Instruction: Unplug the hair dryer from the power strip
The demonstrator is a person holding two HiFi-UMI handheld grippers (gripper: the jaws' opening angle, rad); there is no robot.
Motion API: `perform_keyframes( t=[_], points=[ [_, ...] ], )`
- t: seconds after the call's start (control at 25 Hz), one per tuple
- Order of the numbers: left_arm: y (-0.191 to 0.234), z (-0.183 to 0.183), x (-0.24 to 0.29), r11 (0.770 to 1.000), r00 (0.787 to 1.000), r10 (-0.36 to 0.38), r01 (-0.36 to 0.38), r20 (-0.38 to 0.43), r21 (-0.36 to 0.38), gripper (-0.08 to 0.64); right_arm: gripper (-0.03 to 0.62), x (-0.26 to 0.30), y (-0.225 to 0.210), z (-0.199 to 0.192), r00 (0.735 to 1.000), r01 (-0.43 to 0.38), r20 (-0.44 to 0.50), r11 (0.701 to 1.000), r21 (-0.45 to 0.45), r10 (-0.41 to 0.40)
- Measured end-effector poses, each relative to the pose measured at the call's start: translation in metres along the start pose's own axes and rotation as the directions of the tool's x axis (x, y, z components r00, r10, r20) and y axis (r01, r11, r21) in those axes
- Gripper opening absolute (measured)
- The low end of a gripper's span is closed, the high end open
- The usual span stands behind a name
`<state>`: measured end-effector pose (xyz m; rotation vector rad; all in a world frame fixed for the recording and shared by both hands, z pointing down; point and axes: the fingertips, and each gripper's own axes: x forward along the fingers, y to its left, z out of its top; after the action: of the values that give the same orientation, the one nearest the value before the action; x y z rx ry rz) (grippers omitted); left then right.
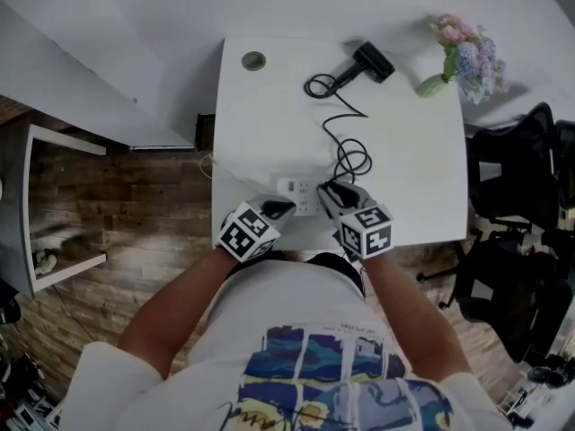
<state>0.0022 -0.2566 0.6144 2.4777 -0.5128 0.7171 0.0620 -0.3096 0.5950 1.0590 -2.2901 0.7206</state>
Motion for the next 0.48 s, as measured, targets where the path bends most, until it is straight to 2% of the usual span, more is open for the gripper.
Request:
perform_keyframes(
  t=[0.48],
  points=[
    [-0.0004,0.0003,-0.0002,0.999,1.0,-0.005,0.005,-0.003,0.039,0.002,0.078,0.006,-0.0006,0.0023,1.0,0.01,0.006,1.0,-0.002,-0.01]
  ],
)
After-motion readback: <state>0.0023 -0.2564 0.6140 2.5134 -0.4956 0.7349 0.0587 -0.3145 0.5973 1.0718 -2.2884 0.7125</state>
